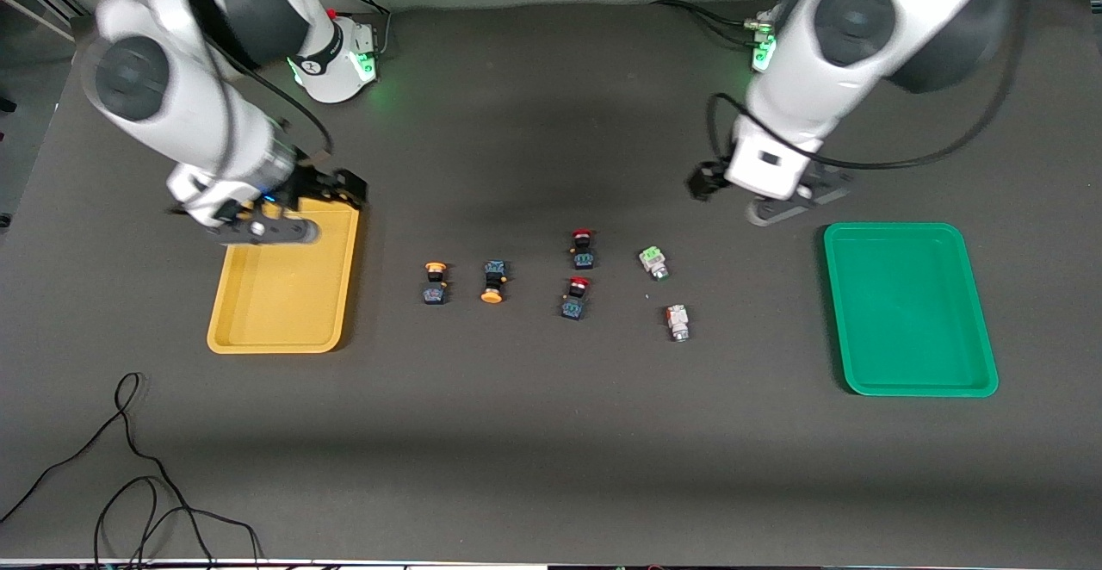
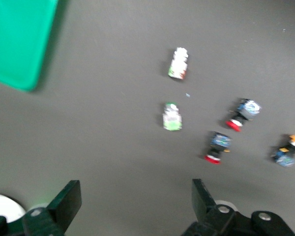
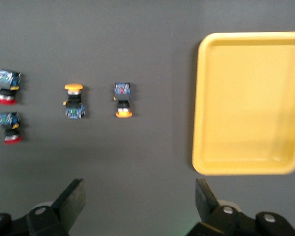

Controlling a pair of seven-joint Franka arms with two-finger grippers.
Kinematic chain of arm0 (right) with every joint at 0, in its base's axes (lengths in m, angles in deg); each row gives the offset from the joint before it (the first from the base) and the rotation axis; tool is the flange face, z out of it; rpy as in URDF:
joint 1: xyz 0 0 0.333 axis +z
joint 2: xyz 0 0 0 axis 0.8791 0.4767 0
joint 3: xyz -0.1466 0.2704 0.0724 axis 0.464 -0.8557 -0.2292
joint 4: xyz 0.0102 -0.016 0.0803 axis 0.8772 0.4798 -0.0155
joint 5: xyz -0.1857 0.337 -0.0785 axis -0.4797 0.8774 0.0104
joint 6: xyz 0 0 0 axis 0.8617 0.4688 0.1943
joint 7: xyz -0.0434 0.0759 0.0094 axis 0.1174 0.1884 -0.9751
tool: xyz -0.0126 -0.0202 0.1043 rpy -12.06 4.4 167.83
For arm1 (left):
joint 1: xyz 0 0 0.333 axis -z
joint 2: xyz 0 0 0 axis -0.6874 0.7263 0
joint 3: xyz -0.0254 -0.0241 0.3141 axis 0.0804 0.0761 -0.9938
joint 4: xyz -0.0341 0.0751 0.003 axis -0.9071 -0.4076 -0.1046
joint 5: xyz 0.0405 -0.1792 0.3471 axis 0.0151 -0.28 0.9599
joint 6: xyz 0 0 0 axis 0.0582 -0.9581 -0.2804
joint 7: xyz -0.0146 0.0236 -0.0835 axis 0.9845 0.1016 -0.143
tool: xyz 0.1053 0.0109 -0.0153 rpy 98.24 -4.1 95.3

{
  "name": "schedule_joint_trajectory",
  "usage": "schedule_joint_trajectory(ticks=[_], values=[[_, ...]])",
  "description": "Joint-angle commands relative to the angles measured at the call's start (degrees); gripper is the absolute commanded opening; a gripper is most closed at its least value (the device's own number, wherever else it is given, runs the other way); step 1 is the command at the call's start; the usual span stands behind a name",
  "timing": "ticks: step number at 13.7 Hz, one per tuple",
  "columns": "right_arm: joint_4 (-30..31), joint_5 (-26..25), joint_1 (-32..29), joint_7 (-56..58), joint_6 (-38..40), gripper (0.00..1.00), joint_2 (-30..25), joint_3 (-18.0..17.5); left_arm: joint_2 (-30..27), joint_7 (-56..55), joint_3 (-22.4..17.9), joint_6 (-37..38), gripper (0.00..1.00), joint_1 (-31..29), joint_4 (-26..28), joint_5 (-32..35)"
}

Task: Place green and yellow buttons in trays
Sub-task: 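Reach the right gripper to a yellow button while the left reaches green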

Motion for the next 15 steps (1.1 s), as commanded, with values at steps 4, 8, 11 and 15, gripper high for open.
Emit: schedule_joint_trajectory(ticks=[4, 8, 11, 15], values=[[9.67, 0.65, 6.26, -5.12, -19.75, 0.99, 9.12, 0.43, -2.06, -14.52, -0.78, -11.90, 1.00, 8.00, 9.71, -1.25], [9.76, 0.65, 6.35, -5.21, -29.70, 0.99, 17.40, 0.43, 0.03, -13.90, -0.78, -20.79, 1.00, 8.00, 15.97, 2.86], [9.76, 0.65, 6.35, -5.03, -35.06, 0.99, 21.62, 0.52, 5.65, -13.90, -0.78, -25.62, 1.00, 8.00, 15.98, 3.76], [9.59, 0.57, 6.26, -4.95, -41.75, 0.99, 26.81, 0.61, 14.01, -13.90, -1.05, -33.54, 0.99, 7.74, 16.06, 3.85]])
